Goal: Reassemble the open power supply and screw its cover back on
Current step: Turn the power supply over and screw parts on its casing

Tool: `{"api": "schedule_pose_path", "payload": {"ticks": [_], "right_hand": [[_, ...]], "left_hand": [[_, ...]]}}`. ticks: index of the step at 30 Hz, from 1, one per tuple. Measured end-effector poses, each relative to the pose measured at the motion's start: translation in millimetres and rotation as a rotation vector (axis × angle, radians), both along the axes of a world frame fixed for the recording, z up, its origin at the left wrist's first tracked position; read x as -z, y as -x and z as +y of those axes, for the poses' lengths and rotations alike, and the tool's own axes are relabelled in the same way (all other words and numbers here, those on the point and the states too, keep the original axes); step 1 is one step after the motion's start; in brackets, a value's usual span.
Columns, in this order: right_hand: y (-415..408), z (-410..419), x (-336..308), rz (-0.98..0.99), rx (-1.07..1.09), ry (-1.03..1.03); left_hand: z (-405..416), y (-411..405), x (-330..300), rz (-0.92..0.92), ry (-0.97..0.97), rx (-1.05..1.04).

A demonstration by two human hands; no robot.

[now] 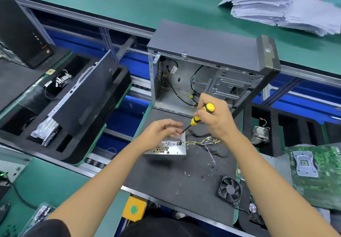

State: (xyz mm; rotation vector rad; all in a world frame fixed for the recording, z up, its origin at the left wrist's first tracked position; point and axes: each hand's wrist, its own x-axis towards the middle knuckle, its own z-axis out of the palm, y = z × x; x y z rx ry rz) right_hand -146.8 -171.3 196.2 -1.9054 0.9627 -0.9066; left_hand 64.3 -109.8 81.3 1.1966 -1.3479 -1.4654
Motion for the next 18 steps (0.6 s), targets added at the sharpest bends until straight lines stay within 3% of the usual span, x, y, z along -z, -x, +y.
{"api": "schedule_pose_path", "payload": {"ticks": [5,11,15,18], "right_hand": [[2,-7,3,0.022,0.063,0.005],[-5,-9,1,0.080,0.065,0.032],[-12,-10,1,0.075,0.052,0.007],[-15,-11,1,0.099,0.049,0.017]], "left_hand": [[-30,-11,7,-0.327,0.020,-0.075],[-74,2,-7,-0.476,-0.341,0.513],[-88,15,-10,-0.446,-0.546,0.697],[-91,21,-7,-0.489,-0.547,0.785]]}}
